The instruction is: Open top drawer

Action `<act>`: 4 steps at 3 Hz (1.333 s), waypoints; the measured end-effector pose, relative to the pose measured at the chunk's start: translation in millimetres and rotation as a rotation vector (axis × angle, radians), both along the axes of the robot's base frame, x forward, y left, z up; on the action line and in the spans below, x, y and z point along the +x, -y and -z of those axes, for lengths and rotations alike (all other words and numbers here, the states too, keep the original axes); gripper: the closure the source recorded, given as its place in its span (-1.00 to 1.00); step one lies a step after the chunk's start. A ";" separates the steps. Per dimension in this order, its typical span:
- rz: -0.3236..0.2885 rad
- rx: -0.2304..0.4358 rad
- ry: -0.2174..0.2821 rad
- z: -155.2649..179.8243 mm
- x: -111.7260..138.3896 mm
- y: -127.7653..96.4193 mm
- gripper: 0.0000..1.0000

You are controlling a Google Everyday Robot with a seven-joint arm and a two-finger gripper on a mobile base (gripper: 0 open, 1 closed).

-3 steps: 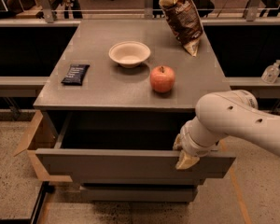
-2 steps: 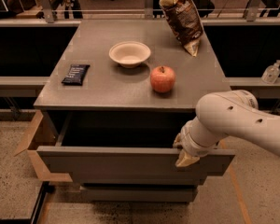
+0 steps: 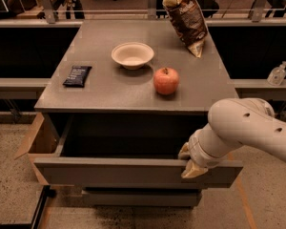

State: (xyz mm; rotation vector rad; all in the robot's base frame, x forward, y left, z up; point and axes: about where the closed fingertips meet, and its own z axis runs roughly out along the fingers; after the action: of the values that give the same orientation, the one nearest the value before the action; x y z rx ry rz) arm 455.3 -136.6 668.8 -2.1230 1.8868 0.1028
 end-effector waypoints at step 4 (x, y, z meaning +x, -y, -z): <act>0.081 0.021 0.021 5.7 -64.5 19.3 1.00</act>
Offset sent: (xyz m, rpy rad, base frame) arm -0.0780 -0.0369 -0.0046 0.0188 -0.0334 -0.1123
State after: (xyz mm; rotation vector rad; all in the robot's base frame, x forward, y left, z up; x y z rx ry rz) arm 390.8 -155.9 663.1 -2.0234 1.9481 0.0815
